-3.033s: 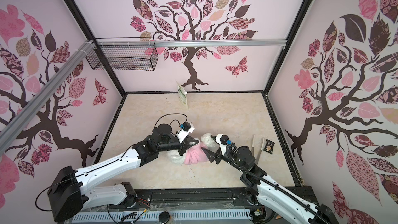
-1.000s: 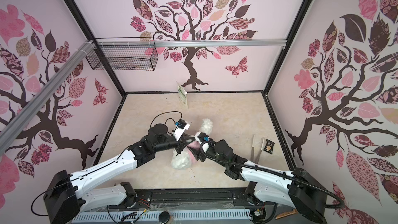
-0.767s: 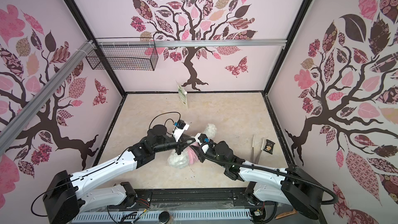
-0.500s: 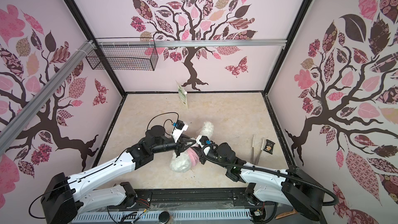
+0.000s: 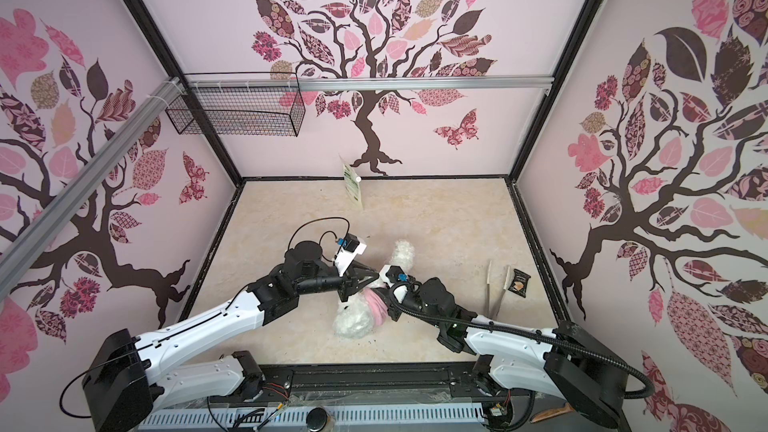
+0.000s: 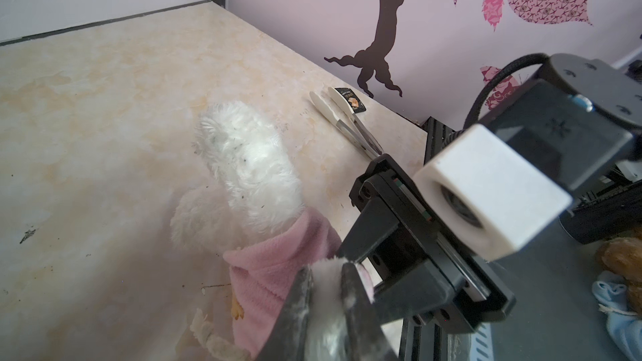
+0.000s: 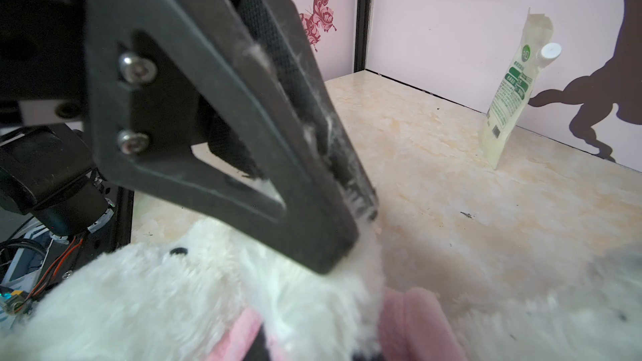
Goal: Dress the teddy bear
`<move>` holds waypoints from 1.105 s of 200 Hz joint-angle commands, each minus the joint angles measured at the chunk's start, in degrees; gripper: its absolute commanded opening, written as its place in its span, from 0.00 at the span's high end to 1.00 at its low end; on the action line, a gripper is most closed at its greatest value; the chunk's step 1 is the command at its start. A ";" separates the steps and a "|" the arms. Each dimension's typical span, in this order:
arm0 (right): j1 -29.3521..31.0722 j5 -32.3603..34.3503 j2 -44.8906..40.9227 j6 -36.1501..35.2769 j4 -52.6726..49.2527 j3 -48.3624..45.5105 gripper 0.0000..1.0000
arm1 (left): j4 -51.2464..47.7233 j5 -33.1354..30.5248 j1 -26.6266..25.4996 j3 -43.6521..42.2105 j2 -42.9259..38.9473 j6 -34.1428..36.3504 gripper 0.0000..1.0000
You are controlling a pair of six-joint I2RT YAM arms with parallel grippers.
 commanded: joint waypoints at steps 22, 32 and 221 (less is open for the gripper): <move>-0.24 0.18 -3.04 0.51 1.33 1.29 0.82 | -0.92 2.06 0.12 3.09 1.80 1.74 0.71; -0.19 0.09 -3.28 0.80 1.48 1.31 0.82 | -1.21 2.06 0.08 3.29 2.18 2.07 0.71; -0.24 12.41 3.40 5.68 -4.85 -2.79 0.48 | 29.34 15.42 2.94 -0.73 -3.19 -20.82 1.00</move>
